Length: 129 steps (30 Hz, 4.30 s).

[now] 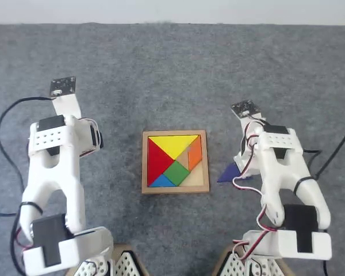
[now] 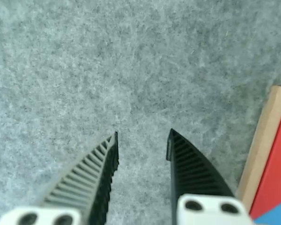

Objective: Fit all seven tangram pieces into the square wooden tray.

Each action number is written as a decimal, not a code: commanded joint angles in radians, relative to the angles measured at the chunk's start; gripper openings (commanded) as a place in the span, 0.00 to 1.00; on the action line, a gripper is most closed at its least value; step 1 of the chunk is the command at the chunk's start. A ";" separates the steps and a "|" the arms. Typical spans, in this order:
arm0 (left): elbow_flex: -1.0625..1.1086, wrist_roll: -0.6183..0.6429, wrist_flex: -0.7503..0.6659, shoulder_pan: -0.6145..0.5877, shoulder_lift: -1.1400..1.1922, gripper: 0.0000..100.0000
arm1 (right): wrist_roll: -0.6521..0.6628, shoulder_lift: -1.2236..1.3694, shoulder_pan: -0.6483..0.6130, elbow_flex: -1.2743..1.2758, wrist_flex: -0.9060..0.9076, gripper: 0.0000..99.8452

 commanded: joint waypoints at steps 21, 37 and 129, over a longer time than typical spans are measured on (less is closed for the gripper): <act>-0.004 0.006 -0.046 0.008 -0.026 0.17 | 0.092 -0.529 -0.397 0.219 0.222 0.10; -0.004 0.005 -0.046 0.006 -0.028 0.17 | -0.169 -0.354 -0.668 0.227 0.048 0.19; -0.004 -0.021 -0.046 0.006 -0.028 0.17 | 0.733 -0.047 -0.001 0.064 -0.050 0.10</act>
